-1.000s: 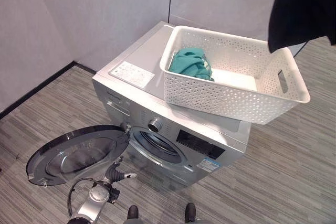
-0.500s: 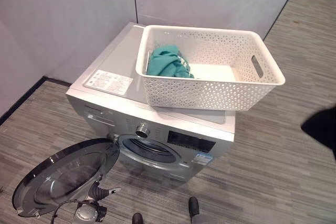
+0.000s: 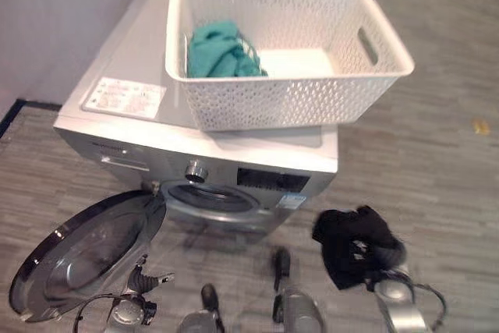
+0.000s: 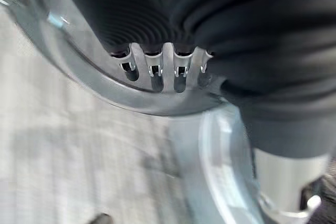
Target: Grab the laundry basket,head to the washer,open it,put in the laundry and shut it.
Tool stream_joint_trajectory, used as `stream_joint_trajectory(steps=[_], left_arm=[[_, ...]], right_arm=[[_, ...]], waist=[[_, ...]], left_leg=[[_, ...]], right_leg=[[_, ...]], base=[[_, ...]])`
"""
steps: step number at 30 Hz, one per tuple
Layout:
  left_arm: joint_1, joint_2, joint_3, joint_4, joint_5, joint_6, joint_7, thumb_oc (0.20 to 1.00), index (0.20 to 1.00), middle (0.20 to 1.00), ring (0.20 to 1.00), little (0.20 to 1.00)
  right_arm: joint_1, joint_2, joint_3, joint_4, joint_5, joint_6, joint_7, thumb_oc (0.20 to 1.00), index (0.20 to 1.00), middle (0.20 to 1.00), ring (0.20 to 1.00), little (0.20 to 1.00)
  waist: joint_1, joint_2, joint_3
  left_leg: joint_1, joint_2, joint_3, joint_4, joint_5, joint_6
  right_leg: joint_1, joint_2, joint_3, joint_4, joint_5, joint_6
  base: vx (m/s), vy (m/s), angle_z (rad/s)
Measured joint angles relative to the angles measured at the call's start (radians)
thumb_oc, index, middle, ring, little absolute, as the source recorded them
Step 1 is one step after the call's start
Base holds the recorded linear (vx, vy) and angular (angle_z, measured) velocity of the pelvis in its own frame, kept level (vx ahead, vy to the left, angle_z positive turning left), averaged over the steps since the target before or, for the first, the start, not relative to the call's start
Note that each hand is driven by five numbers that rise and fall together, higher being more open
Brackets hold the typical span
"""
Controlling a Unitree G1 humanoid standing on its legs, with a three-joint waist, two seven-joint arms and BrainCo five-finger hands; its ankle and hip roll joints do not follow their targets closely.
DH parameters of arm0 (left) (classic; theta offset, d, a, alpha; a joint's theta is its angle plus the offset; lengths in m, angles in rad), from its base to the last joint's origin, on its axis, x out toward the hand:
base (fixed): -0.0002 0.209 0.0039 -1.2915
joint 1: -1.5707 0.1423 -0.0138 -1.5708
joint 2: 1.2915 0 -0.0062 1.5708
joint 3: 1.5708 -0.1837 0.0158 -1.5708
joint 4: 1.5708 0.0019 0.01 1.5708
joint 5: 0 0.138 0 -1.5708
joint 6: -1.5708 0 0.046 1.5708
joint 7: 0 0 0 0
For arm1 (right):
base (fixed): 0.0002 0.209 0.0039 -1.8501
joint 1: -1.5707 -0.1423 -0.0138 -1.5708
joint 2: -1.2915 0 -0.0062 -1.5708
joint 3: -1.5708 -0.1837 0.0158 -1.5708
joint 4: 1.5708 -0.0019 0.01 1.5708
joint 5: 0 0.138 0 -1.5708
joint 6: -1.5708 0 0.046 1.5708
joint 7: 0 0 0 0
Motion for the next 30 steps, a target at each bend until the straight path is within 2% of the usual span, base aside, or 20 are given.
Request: stream_joint_trajectory(steps=[1,3,6,8,10,11,13,17,19,22,24,25,27,28,30], left_arm=[[-0.031,0.006,-0.005,0.008,0.0,-0.004,0.013,1.0,1.0,1.0,1.0,1.0],[-0.07,0.003,-0.033,0.014,-0.019,-0.004,0.044,1.0,1.0,1.0,1.0,1.0],[-0.188,-0.016,-0.1,0.003,-0.035,-0.018,0.074,1.0,1.0,1.0,1.0,1.0],[-0.271,-0.033,-0.133,-0.009,-0.04,-0.029,0.101,1.0,1.0,1.0,1.0,1.0],[-0.377,-0.076,-0.192,-0.035,-0.083,-0.051,0.134,1.0,1.0,1.0,1.0,1.0],[-0.419,-0.092,-0.235,-0.024,-0.112,-0.054,0.151,1.0,1.0,1.0,1.0,1.0],[-0.458,-0.118,-0.261,0.015,-0.119,-0.055,0.161,1.0,1.0,1.0,1.0,1.0],[-0.487,-0.115,-0.283,0.082,-0.145,-0.058,0.198,1.0,1.0,1.0,1.0,1.0],[-0.491,-0.111,-0.286,0.084,-0.148,-0.061,0.223,1.0,1.0,1.0,1.0,1.0],[-0.502,-0.108,-0.291,0.061,-0.148,-0.07,0.23,1.0,1.0,1.0,1.0,1.0],[-0.478,-0.09,-0.3,-0.04,-0.153,-0.086,0.232,1.0,1.0,1.0,1.0,1.0],[-0.48,-0.073,-0.318,-0.067,-0.153,-0.096,0.233,1.0,1.0,1.0,1.0,1.0],[-0.478,-0.071,-0.318,-0.062,-0.154,-0.096,0.237,1.0,1.0,1.0,1.0,1.0],[-0.475,-0.074,-0.323,-0.084,-0.154,-0.099,0.238,1.0,1.0,1.0,1.0,1.0],[-0.473,-0.076,-0.336,-0.104,-0.155,-0.108,0.24,1.0,1.0,1.0,1.0,1.0]], right_arm=[[-0.006,0.021,0.011,0.009,0.009,-0.005,0.004,0.2,0.2,0.2,0.2,0.2],[-0.054,0.045,0.088,0.023,0.031,-0.025,0.003,0.2,0.2,0.2,0.2,0.2],[-0.155,0.05,0.194,0.05,0.048,-0.046,0.038,0.2,0.2,0.2,0.2,0.2],[-0.298,0.049,0.258,0.112,0.049,-0.055,0.037,0.2,0.2,0.2,0.2,0.2],[-0.551,0.074,0.378,0.226,0.071,-0.057,0.008,0.2,0.2,0.2,0.2,0.2],[-0.67,0.121,0.454,0.281,0.098,-0.059,-0.008,0.2,0.2,0.2,0.2,0.2],[-0.722,0.171,0.479,0.29,0.119,-0.076,-0.02,0.2,0.2,0.2,0.2,0.2],[-0.758,0.268,0.5,0.311,0.191,-0.124,-0.05,0.2,0.2,0.2,0.2,0.2],[-0.784,0.28,0.497,0.316,0.219,-0.128,-0.071,0.2,0.2,0.2,0.2,0.2],[-0.891,0.258,0.367,0.366,0.261,-0.133,-0.145,0.2,0.2,0.2,0.2,0.2],[-0.98,0.227,0.26,0.38,0.263,-0.135,-0.222,0.2,0.2,0.2,0.2,0.2],[-1.043,0.185,0.213,0.356,0.253,-0.143,-0.291,0.2,0.2,0.2,0.2,0.2],[-1.055,0.141,0.211,0.261,0.197,-0.154,-0.365,0.2,0.2,0.2,0.2,0.2],[-1.05,0.124,0.171,0.202,0.14,-0.151,-0.423,0.2,0.2,0.2,0.2,0.2],[-1.078,0.099,0.11,0.199,0.118,-0.15,-0.468,0.2,0.2,0.2,0.2,0.2]], waist=[[0.02,-0.022,0.007],[0.029,-0.025,0.024],[0.035,-0.033,0.092],[0.043,-0.028,0.179],[0.072,0.017,0.283],[0.08,0.024,0.287],[0.109,0.025,0.289],[0.128,0.026,0.288],[0.126,0.029,0.289],[0.142,0.048,0.287],[0.155,0.082,0.289],[0.177,0.106,0.288],[0.182,0.133,0.289],[0.184,0.153,0.289],[0.188,0.185,0.287]], left_leg=[[-0.014,-0.006,-0.006,0.009,0.01,-0.003],[-0.083,0.017,-0.038,0.051,0.011,-0.013],[-0.157,0.035,-0.108,0.097,0.018,-0.03],[-0.222,0.047,-0.145,0.138,0.019,-0.036],[-0.354,0.048,-0.181,0.217,0.015,-0.034],[-0.43,0.048,-0.203,0.235,0.021,-0.039],[-0.461,0.048,-0.212,0.235,0.026,-0.041],[-0.467,0.041,-0.228,0.22,0.032,-0.046],[-0.48,0.032,-0.235,0.222,0.033,-0.046],[-0.507,0.017,-0.26,0.219,0.041,-0.042],[-0.535,0.007,-0.276,0.21,0.053,-0.039],[-0.556,0.001,-0.279,0.193,0.067,-0.039],[-0.584,-0.008,-0.284,0.193,0.07,-0.035],[-0.612,-0.017,-0.289,0.19,0.076,-0.028],[-0.65,-0.03,-0.304,0.184,0.083,-0.025]], right_leg=[[0.008,-0.004,0.008,-0.016,0.055,-0.028],[-0.015,0.007,-0.022,-0.016,0.059,-0.034],[-0.027,0.022,-0.089,-0.016,0.055,-0.054],[-0.048,0.027,-0.122,-0.016,0.055,-0.066],[-0.119,0.027,-0.148,-0.016,0.072,-0.084],[-0.175,0.03,-0.165,-0.016,0.08,-0.091],[-0.201,0.031,-0.168,-0.016,0.081,-0.094],[-0.201,0.025,-0.19,-0.016,0.076,-0.093],[-0.206,0.018,-0.198,-0.016,0.073,-0.09],[-0.219,0.006,-0.22,-0.016,0.066,-0.082],[-0.24,0.001,-0.225,-0.016,0.065,-0.081],[-0.272,-0.006,-0.226,-0.003,0.061,-0.078],[-0.298,-0.015,-0.234,0.009,0.059,-0.074],[-0.328,-0.026,-0.239,0.018,0.053,-0.066],[-0.361,-0.03,-0.25,0.019,0.053,-0.064]], base=[[-0.1,-0.071,0.49],[-0.13,-0.094,0.44],[-0.12,-0.068,0.65],[-0.15,-0.063,0.57],[-0.13,-0.055,0.43],[-0.04,-0.065,0.29],[0.0,-0.062,0.2],[-0.03,-0.029,0.15],[-0.03,-0.036,0.21],[-0.01,-0.024,0.27],[0.0,-0.019,0.21],[-0.01,-0.017,0.2],[0.01,-0.017,0.17],[0.02,-0.005,0.24],[0.01,-0.01,0.19]])
